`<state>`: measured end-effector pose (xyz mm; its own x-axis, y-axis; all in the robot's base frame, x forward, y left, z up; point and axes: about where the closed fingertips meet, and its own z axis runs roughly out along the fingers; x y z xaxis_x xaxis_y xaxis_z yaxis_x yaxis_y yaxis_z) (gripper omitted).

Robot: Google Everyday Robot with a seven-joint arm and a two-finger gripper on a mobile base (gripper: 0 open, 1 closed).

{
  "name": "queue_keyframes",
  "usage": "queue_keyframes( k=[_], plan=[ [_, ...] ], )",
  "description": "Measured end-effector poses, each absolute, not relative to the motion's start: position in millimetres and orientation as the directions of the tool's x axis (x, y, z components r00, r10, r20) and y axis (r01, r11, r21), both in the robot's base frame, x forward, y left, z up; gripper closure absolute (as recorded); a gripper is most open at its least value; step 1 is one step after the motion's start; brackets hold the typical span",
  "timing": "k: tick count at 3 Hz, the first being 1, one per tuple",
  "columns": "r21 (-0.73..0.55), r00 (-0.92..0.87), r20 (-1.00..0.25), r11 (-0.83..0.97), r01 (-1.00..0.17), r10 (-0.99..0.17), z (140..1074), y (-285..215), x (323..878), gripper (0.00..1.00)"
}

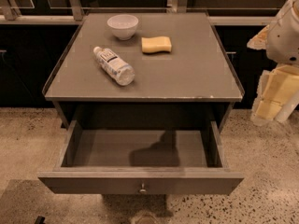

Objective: Place blue plastic bottle into top drawer

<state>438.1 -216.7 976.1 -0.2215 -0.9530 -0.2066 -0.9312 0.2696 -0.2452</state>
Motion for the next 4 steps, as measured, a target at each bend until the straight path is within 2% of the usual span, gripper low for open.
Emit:
queue_keyframes(
  k=[2, 3, 4],
  plan=[
    [-0.255, -0.217, -0.225, 0.273, -0.928, -0.950, 975.4, -211.6, 439.2, 0.00],
    [-0.265, -0.164, -0.336, 0.260, -0.928, -0.927, 963.7, -192.1, 448.3, 0.00],
    [-0.267, -0.047, -0.522, 0.216, -0.939, -0.851, 956.4, -139.6, 483.6, 0.00]
  ],
)
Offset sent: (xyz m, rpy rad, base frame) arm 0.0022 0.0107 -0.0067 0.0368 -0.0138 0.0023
